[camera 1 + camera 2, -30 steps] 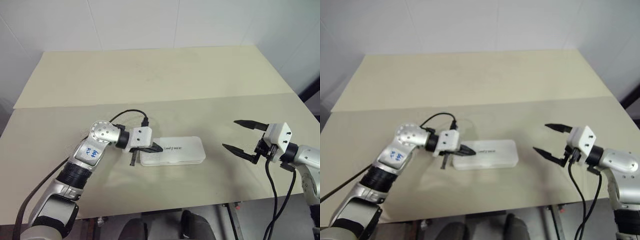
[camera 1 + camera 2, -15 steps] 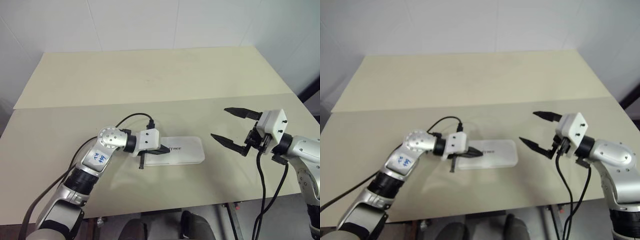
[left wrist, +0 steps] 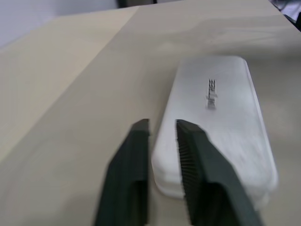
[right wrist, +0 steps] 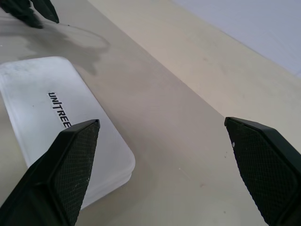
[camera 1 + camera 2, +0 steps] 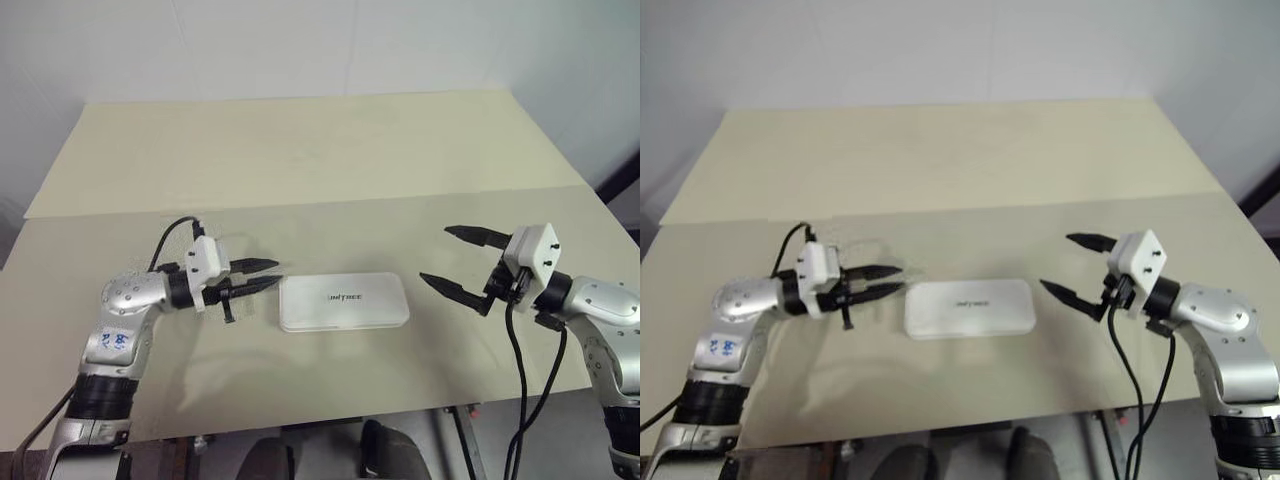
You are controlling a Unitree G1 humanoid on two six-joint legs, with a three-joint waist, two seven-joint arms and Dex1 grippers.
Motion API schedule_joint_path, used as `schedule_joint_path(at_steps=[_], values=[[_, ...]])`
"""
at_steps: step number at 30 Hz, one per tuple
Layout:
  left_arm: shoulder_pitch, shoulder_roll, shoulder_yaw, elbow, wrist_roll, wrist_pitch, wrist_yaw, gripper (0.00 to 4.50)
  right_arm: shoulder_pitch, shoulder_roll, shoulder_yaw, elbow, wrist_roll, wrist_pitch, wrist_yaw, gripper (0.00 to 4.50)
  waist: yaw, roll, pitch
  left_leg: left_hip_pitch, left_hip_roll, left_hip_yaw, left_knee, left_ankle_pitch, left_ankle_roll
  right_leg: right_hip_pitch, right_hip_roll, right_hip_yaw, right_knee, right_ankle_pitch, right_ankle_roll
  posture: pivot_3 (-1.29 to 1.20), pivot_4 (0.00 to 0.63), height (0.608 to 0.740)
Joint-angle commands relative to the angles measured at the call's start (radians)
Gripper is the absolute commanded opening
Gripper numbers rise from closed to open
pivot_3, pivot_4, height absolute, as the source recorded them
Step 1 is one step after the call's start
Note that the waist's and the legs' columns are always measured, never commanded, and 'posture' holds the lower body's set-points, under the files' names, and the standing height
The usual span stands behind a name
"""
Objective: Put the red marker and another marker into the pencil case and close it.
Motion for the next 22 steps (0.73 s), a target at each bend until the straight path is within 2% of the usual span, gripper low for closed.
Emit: schedule_joint_path(at_steps=[1,6,7,16,22], values=[[0.071,0.012,0.064,-0.066,-0.049,-0.013,0.021,2.57,0.029,-0.020,-0.062,-0.033,0.009,0.007,-0.023,4.50,0.003,0.000,0.000,-0.001,0.000,0.000,0.000,0.000,0.000,0.000,0.000,0.000,0.000,0.000,0.000,0.00,0.150,0.740],[0.152,-0.001,0.088,-0.140,-0.064,0.004,0.076,4.31,0.080,-0.015,-0.077,-0.052,0.008,0.014,-0.032,4.50,0.003,0.000,0.000,-0.001,0.000,-0.001,0.000,-0.001,0.000,0.000,0.000,0.000,0.000,0.000,0.000,0.00,0.150,0.740],[0.157,-0.005,0.090,-0.156,-0.081,0.024,0.086,4.45,0.087,-0.012,-0.077,-0.053,0.006,0.013,-0.035,4.50,0.001,0.000,0.000,-0.001,0.000,0.000,0.000,-0.001,0.000,0.000,0.000,0.000,0.000,0.000,0.000,0.00,0.150,0.740],[0.072,-0.037,0.085,-0.139,-0.079,0.016,0.177,4.45,0.169,0.001,-0.098,-0.046,-0.005,-0.019,-0.051,4.50,0.003,0.000,0.000,0.000,0.001,0.000,0.000,-0.001,0.000,0.000,0.000,0.000,0.001,0.000,0.000,0.00,0.150,0.740],[0.089,-0.043,0.088,-0.159,-0.068,0.011,0.208,4.45,0.199,0.030,-0.090,-0.021,-0.009,-0.059,-0.050,4.50,-0.003,0.000,0.000,0.000,0.001,0.002,-0.001,-0.001,0.000,0.000,0.000,0.000,0.000,0.000,0.000,0.00,0.150,0.740]])
